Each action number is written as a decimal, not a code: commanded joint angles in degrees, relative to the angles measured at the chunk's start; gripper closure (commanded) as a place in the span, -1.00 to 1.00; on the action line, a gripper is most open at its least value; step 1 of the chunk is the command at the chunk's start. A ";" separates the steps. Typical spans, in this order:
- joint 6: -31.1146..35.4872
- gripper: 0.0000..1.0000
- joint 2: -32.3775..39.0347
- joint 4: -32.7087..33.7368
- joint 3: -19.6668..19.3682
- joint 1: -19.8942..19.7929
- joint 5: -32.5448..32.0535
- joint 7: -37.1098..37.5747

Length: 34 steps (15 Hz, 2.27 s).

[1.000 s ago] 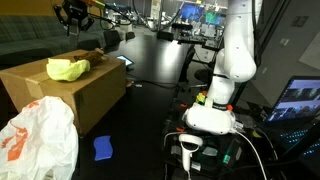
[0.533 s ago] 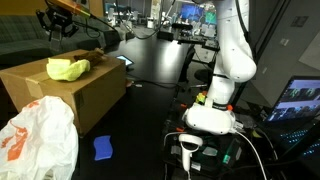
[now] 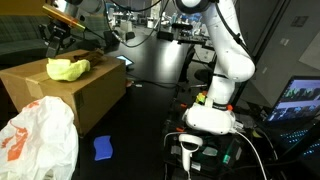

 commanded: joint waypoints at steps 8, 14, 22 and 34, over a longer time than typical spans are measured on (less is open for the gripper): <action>-5.74 -0.26 7.37 11.84 -5.14 0.09 -1.89 3.87; -7.83 -1.00 4.49 10.94 -7.36 2.30 -6.41 7.35; -13.45 -1.00 -8.13 -4.26 -8.22 6.70 -14.28 12.05; -8.44 -1.00 -22.39 -40.99 -0.39 10.54 -14.21 13.31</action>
